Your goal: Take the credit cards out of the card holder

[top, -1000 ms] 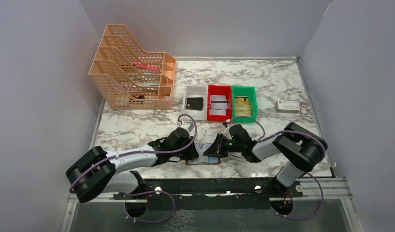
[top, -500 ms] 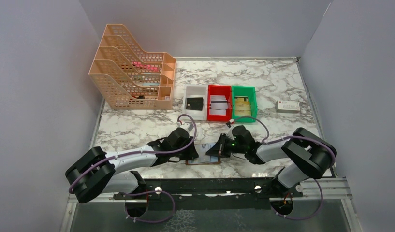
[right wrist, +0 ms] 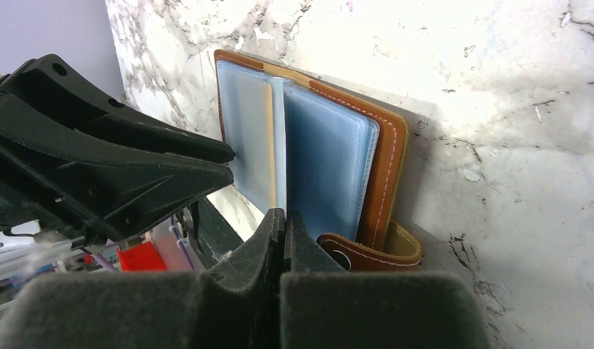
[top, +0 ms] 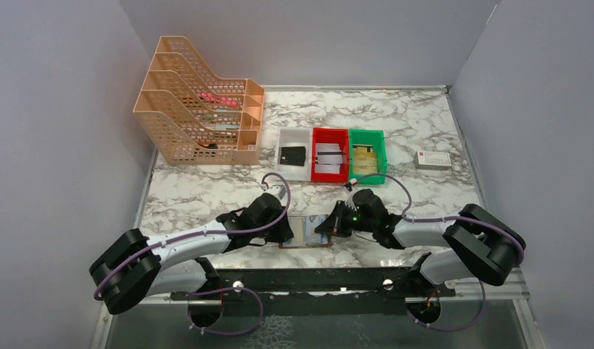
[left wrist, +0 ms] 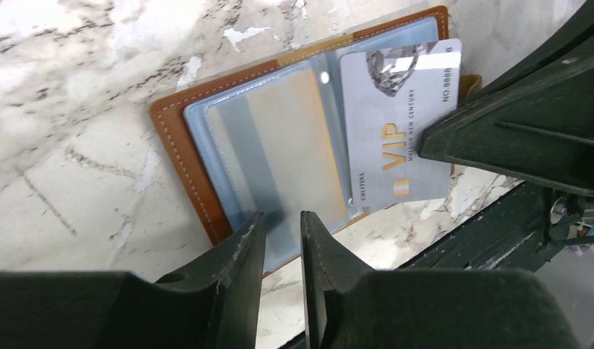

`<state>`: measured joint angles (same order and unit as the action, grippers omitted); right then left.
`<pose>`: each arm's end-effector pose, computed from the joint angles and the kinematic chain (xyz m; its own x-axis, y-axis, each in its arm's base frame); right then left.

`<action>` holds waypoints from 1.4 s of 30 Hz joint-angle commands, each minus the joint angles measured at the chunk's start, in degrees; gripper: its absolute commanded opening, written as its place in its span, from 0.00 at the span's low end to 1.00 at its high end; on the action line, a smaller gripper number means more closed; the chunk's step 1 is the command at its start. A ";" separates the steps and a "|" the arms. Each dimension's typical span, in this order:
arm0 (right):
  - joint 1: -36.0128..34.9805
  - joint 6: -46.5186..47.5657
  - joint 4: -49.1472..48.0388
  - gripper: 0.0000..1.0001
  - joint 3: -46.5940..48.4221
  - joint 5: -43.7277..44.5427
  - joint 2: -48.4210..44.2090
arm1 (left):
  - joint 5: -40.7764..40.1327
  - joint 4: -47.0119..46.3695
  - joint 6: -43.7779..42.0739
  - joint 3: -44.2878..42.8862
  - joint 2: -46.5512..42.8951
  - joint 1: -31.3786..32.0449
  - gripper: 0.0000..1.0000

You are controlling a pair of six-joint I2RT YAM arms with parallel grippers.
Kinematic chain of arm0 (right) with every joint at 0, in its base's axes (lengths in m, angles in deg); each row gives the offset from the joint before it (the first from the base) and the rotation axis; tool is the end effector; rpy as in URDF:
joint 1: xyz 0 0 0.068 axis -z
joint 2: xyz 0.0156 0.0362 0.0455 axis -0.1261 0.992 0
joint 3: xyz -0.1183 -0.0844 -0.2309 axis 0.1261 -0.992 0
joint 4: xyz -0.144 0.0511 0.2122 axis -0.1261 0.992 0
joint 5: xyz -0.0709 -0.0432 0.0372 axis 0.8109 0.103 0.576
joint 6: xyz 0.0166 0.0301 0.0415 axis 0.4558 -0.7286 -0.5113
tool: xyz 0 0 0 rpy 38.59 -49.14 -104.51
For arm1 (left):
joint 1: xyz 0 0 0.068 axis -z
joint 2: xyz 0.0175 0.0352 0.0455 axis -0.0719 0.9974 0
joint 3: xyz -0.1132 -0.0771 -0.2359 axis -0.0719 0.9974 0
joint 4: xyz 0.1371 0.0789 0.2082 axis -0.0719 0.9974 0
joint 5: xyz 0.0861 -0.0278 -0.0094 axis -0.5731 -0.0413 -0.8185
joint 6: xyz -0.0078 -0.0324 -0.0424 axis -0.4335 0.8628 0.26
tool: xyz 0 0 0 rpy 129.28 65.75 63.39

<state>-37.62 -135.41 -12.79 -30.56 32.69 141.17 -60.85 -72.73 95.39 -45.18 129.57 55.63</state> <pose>0.1550 0.1704 0.1234 -0.9373 0.2151 -0.2742 -0.1011 0.5852 0.8046 0.1295 -0.1651 0.1539 -0.8814 -0.0092 -0.4722 0.2580 0.8281 -0.4977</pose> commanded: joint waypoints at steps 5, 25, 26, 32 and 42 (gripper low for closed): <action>0.30 4.39 6.21 0.01 1.44 3.21 -3.87 | -10.92 13.88 -4.98 -7.15 -3.87 -0.07 0.43; 0.30 11.31 10.49 0.01 2.89 6.31 -12.05 | -32.47 36.20 -13.73 -20.33 -18.29 -9.93 0.99; 0.30 11.94 10.91 0.01 2.89 6.91 -12.92 | -33.30 36.30 -13.68 -19.71 -19.13 -9.93 0.99; 0.30 17.59 14.12 0.01 4.35 12.32 -17.80 | -34.32 35.40 -13.73 -18.55 -21.29 -9.93 0.99; 0.31 30.67 18.01 0.01 8.89 24.47 -22.72 | -32.52 35.09 -15.43 -19.77 -14.04 -10.02 0.99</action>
<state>-37.62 -112.68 2.70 -24.44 48.82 120.40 -92.78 -37.81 81.64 -64.13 113.85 45.84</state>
